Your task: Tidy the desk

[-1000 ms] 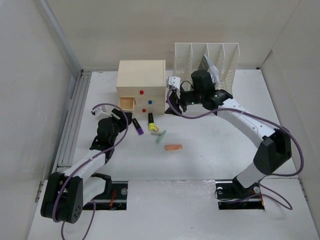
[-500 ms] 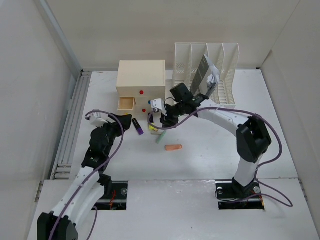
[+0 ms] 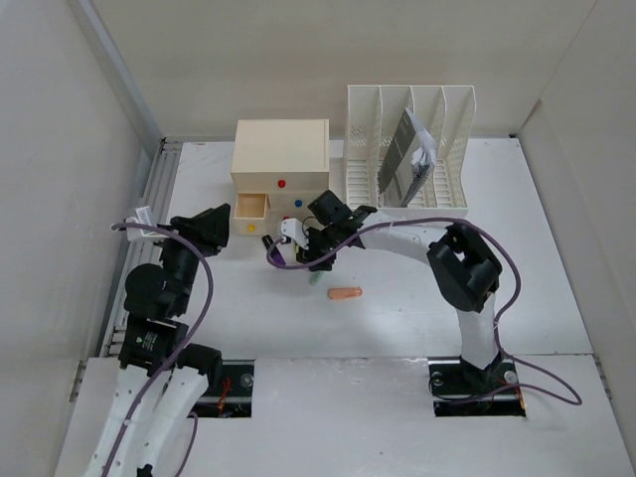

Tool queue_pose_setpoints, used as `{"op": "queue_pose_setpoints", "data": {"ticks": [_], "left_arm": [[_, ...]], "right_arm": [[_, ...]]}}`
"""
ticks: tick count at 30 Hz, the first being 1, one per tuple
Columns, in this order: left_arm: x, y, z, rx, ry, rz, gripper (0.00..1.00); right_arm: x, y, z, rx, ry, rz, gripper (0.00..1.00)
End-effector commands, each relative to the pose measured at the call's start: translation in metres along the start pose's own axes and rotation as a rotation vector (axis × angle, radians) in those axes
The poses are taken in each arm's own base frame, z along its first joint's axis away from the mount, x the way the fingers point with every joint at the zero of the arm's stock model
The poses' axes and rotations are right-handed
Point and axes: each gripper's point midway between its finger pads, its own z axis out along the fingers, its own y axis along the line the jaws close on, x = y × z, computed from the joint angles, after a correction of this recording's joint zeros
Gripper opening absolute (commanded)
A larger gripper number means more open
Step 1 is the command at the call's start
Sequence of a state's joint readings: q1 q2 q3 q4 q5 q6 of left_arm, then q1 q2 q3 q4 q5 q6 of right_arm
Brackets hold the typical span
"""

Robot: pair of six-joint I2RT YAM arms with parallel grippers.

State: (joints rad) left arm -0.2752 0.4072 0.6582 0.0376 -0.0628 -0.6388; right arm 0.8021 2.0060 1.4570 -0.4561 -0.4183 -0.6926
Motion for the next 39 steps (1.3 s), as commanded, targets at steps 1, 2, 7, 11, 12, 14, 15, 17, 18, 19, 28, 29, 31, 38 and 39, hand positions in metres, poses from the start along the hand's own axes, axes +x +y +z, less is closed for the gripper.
{"op": "queue_pose_setpoints", "data": {"ticks": [1, 2, 7, 11, 12, 14, 15, 17, 18, 19, 28, 29, 31, 38, 39], "left_arm": [[-0.01, -0.001, -0.007, -0.011, 0.003, 0.123, 0.46], [-0.011, 0.001, -0.007, -0.021, -0.004, 0.136, 0.47], [-0.004, 0.008, -0.007, -0.036, 0.017, 0.159, 0.47], [-0.003, 0.01, -0.008, -0.036, 0.017, 0.159, 0.47], [-0.005, 0.009, -0.01, -0.031, 0.01, 0.167, 0.47], [-0.003, 0.01, -0.01, -0.036, 0.018, 0.168, 0.47], [-0.003, 0.01, -0.01, -0.036, 0.018, 0.168, 0.48], [-0.003, 0.01, -0.01, -0.036, 0.018, 0.168, 0.48], [-0.003, 0.01, -0.01, -0.036, 0.018, 0.168, 0.48], [-0.003, 0.01, -0.01, -0.036, 0.018, 0.168, 0.48], [-0.001, 0.012, -0.011, -0.036, 0.018, 0.168, 0.48], [-0.001, 0.012, -0.011, -0.036, 0.018, 0.168, 0.48], [-0.003, 0.011, -0.013, -0.031, 0.01, 0.176, 0.48], [-0.006, 0.011, -0.014, -0.033, -0.003, 0.175, 0.48], [-0.005, 0.012, -0.015, -0.038, 0.005, 0.176, 0.48]], "right_arm": [[-0.037, -0.032, -0.012, 0.132, -0.084, 0.005, 0.53], [-0.033, -0.033, -0.008, 0.134, -0.071, 0.02, 0.53], [-0.023, -0.038, 0.001, 0.161, -0.046, 0.069, 0.55], [-0.024, -0.036, 0.007, 0.128, -0.043, 0.087, 0.6], [-0.023, -0.032, 0.007, 0.112, -0.038, 0.091, 0.6], [-0.018, -0.025, 0.011, 0.075, -0.025, 0.094, 0.62], [-0.019, -0.023, 0.011, 0.064, -0.032, 0.094, 0.62], [-0.019, -0.023, 0.011, 0.064, -0.032, 0.094, 0.62], [-0.019, -0.023, 0.011, 0.064, -0.032, 0.094, 0.62], [-0.019, -0.023, 0.011, 0.064, -0.032, 0.094, 0.62], [0.0, -0.015, 0.023, 0.027, 0.021, 0.121, 0.66], [0.001, -0.016, 0.023, 0.034, 0.026, 0.13, 0.66], [0.008, -0.013, 0.027, 0.025, 0.04, 0.137, 0.66], [0.013, -0.01, 0.023, 0.038, 0.053, 0.147, 0.41], [0.013, -0.01, 0.023, 0.039, 0.053, 0.148, 0.33]]}}
